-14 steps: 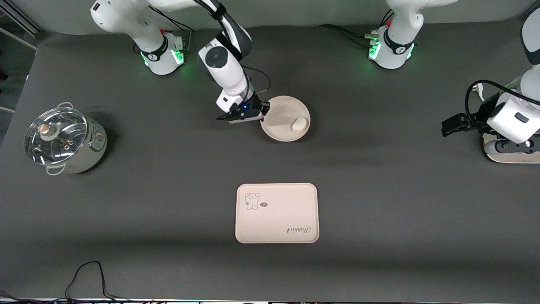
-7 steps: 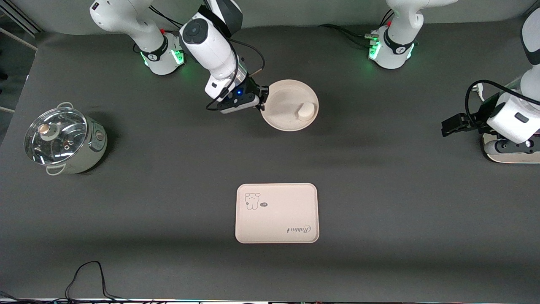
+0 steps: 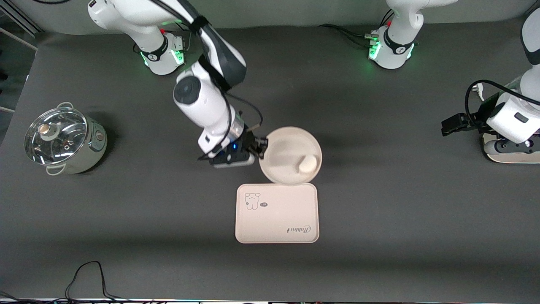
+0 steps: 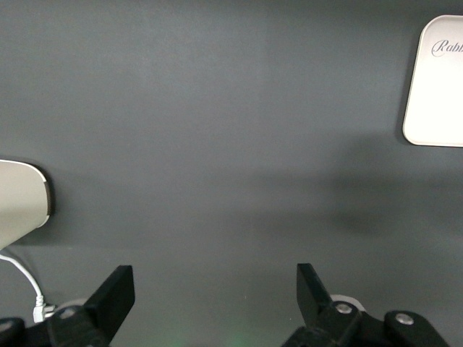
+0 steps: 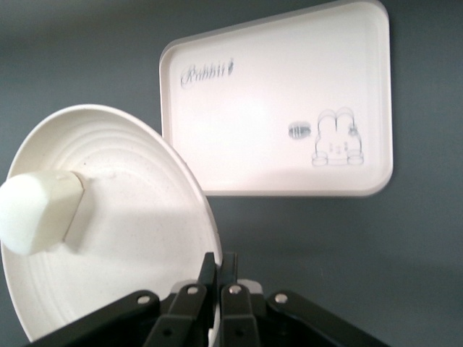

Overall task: Place bun in plate and plate on tray
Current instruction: 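Lift the plate with the right gripper and carry it over the tray, then lower the plate onto the tray and open the right gripper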

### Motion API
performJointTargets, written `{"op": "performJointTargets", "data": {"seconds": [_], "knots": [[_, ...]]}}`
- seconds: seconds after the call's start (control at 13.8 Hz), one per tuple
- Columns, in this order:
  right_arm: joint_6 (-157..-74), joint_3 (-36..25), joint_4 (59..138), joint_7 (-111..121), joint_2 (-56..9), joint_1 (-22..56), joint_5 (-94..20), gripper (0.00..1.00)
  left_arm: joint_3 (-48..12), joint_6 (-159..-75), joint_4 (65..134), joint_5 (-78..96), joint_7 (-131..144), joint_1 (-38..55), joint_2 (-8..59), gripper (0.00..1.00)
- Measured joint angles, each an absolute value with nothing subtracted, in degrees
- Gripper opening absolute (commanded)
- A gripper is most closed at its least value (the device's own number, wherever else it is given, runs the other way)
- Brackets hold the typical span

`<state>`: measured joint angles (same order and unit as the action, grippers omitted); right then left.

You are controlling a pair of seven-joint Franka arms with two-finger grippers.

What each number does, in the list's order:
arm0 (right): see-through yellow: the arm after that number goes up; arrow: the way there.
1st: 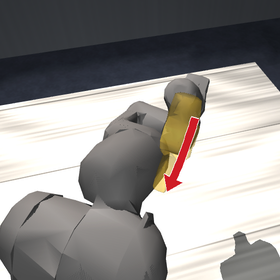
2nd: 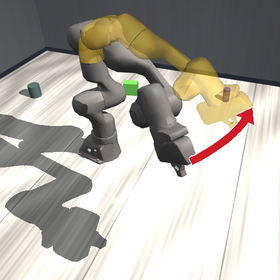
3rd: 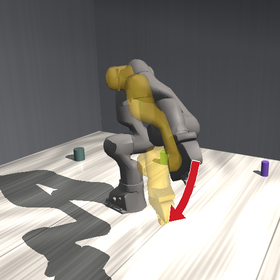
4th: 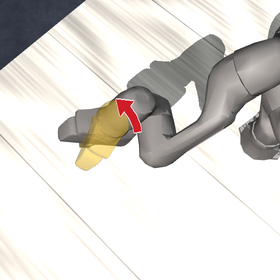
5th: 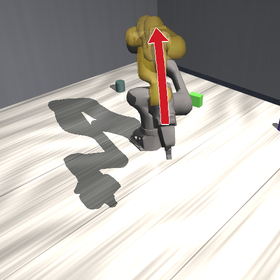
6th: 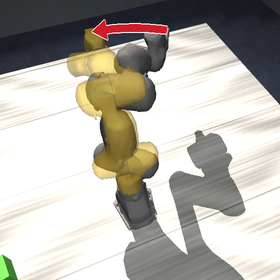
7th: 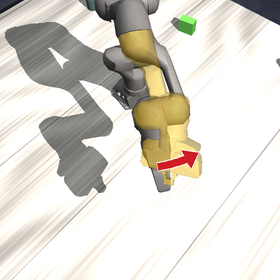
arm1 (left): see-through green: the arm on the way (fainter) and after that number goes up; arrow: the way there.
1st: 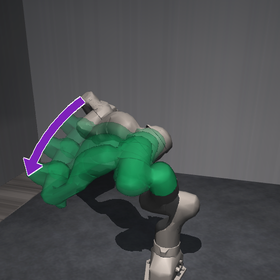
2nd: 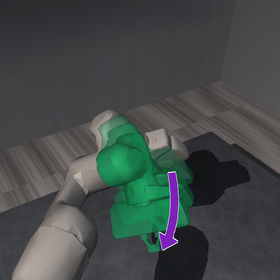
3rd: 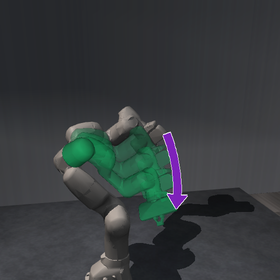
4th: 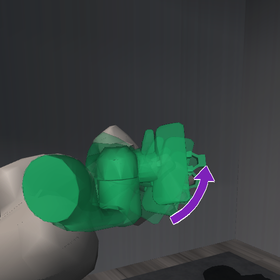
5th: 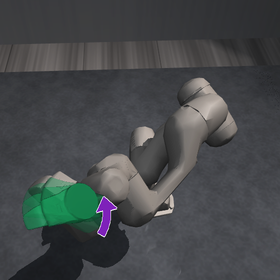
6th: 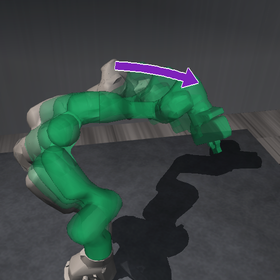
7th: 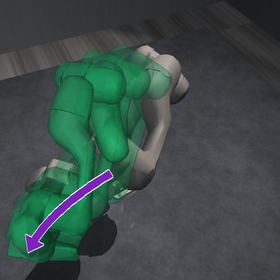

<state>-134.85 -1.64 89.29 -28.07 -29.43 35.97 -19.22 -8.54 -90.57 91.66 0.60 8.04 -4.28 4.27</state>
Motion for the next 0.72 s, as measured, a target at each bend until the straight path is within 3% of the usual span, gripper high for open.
{"op": "performJointTargets", "data": {"seconds": [0.29,0.72], "knots": [[-128.31,-1.56,69.49,-25.63,-43.27,31.45,-19.23,0.00,-8.54,-90.56,91.65,0.60,8.04,-4.28,4.44,1.00],[-135.84,-1.46,66.28,-20.73,-55.44,29.65,-19.36,0.00,-8.51,-90.56,91.66,0.62,8.04,-4.28,4.71,1.00]]}}
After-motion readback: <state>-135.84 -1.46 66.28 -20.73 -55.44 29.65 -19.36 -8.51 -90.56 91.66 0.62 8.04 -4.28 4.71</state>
